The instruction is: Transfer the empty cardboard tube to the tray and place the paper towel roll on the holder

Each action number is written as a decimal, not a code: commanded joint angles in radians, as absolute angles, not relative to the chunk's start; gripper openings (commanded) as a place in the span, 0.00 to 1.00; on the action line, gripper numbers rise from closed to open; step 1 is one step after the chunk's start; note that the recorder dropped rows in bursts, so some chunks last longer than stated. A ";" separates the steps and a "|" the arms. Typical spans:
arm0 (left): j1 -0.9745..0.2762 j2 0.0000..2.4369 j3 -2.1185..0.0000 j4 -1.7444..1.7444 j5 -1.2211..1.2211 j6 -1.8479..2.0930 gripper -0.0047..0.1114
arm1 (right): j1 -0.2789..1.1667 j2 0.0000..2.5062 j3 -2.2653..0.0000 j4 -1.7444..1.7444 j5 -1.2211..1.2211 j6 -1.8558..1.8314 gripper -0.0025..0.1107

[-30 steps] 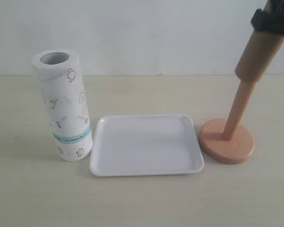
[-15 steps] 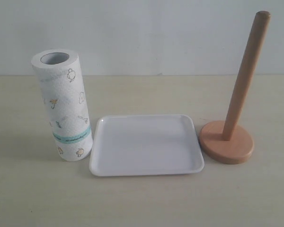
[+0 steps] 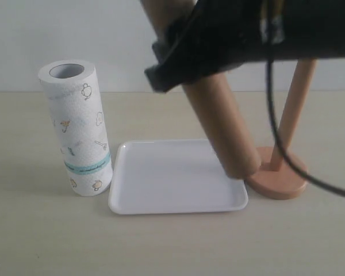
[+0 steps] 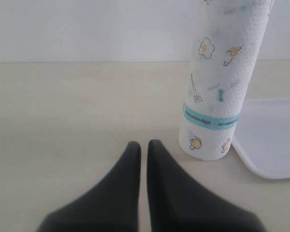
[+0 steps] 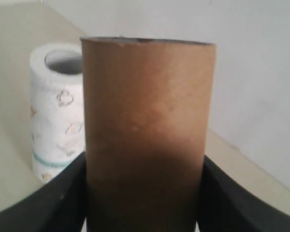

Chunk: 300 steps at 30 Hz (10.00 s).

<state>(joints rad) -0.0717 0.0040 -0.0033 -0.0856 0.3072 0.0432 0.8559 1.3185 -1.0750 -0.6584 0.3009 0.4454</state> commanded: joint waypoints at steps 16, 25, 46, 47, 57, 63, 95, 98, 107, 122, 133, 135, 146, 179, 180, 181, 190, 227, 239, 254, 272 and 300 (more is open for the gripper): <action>-0.080 0.000 0.000 -0.085 0.307 0.040 0.08 | 0.863 1.781 -1.330 -0.443 0.772 -0.519 0.02; -0.080 0.000 0.000 -0.085 0.307 0.040 0.08 | 0.707 2.013 -1.624 -0.023 0.950 -0.961 0.02; -0.080 0.000 0.000 -0.085 0.307 0.040 0.08 | 0.707 2.207 -1.715 0.049 0.860 -0.892 0.40; -0.080 0.000 0.000 -0.085 0.307 0.040 0.08 | 0.707 2.207 -1.715 0.051 0.857 -0.892 0.46; -0.080 0.000 0.000 -0.085 0.307 0.040 0.08 | 0.708 2.207 -1.715 0.068 0.854 -0.892 0.62; -0.080 0.000 0.000 -0.085 0.307 0.040 0.08 | 0.708 2.170 -1.717 0.071 0.892 -0.892 0.62; -0.080 0.000 0.000 -0.085 0.307 0.040 0.08 | 0.707 1.608 -1.510 0.147 1.157 -0.607 0.02; -0.080 0.000 0.000 -0.085 0.307 0.040 0.08 | 0.707 1.482 -1.377 0.142 1.064 -0.592 0.02; -0.080 0.000 0.000 -0.085 0.307 0.040 0.08 | 0.707 1.038 -0.878 0.135 0.603 -0.477 0.02; -0.080 0.000 0.000 -0.085 0.307 0.040 0.08 | 0.707 0.427 -0.570 0.144 0.563 -0.337 0.02; -0.080 0.000 0.000 -0.085 0.307 0.040 0.08 | 0.226 0.187 -0.445 0.239 0.480 -0.337 0.02; -0.080 0.000 0.000 -0.085 0.307 0.040 0.08 | 0.146 0.147 -0.386 0.248 0.453 -0.337 0.02; -0.080 0.000 0.000 -0.085 0.307 0.040 0.08 | 0.078 0.000 -0.015 0.261 0.240 -0.287 0.02; -0.080 0.000 0.000 -0.085 0.307 0.040 0.08 | 0.043 0.000 0.000 0.056 0.326 -0.009 0.02; -0.080 0.000 0.000 -0.085 0.307 0.040 0.08 | 0.043 0.000 0.000 0.056 0.326 -0.009 0.02; -0.080 0.000 0.000 -0.085 0.307 0.040 0.08 | 0.043 0.000 0.000 0.053 0.326 -0.009 0.02; -0.080 0.000 0.000 -0.085 0.307 0.040 0.08 | 0.043 0.000 0.000 0.041 0.327 -0.009 0.02; -0.080 0.000 0.000 -0.085 0.294 0.064 0.08 | 0.043 0.000 0.000 0.041 0.325 -0.007 0.02; -0.080 0.000 0.000 -0.088 0.008 0.107 0.08 | 0.043 0.000 0.000 0.041 0.325 -0.007 0.02; -0.080 0.042 0.000 -0.090 -0.391 0.122 0.08 | 0.043 0.000 0.000 0.041 0.325 -0.007 0.02; -0.080 0.880 -0.019 -0.085 -0.852 -0.029 0.08 | 0.043 0.000 0.000 0.041 0.325 -0.007 0.02; -0.080 1.018 -0.083 0.541 -0.810 -0.366 0.76 | 0.043 0.000 0.000 0.041 0.325 -0.007 0.02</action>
